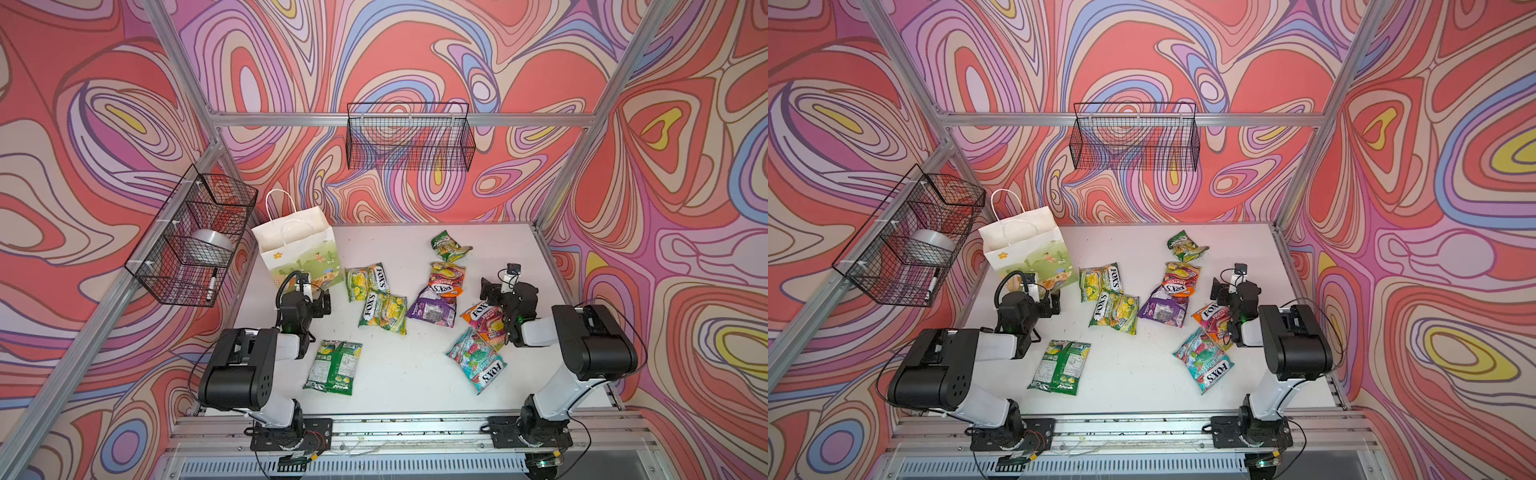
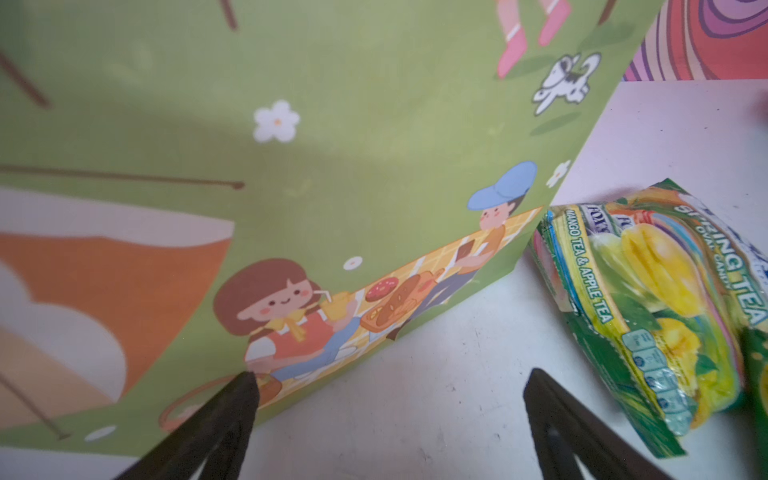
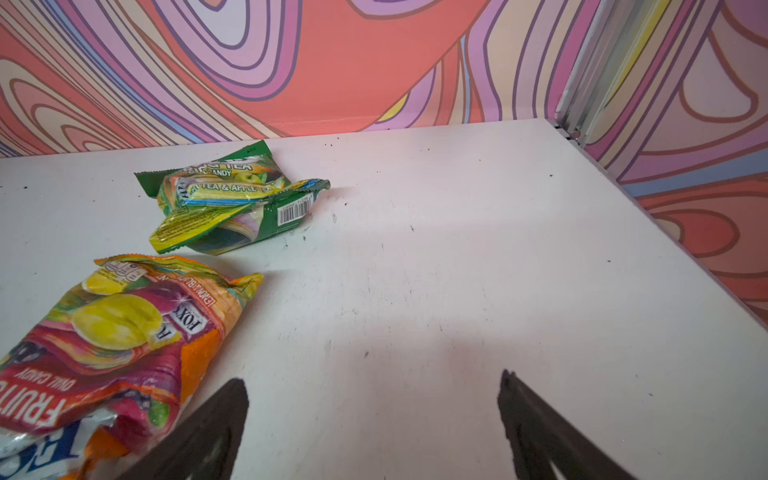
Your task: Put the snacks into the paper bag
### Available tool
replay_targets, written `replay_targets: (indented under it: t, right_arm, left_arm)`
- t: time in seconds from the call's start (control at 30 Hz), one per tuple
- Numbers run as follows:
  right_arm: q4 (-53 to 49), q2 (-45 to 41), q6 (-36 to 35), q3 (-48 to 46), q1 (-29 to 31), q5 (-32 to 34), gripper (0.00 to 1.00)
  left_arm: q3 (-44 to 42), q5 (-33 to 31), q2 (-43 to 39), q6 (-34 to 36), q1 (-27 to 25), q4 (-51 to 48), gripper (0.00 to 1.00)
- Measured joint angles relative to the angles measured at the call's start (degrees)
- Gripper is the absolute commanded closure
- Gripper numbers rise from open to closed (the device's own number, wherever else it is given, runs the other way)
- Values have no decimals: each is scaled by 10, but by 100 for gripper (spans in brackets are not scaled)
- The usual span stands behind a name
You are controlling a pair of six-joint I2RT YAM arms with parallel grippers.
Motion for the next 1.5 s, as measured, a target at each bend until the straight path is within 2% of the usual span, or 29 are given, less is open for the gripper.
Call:
replay_targets:
  t: [0.8,1.43,1.5]
  right_arm:
    - [0,0,0,0,0,0,2]
    - [0,0,0,0,0,0,2]
    - [0,-1,0,0,0,3,2]
  left_arm:
    - [0,1,0,0,3,0,0]
    - [0,-24,0,-11,3,1,0]
    - [0,-28,-16,-11,3,-21,0]
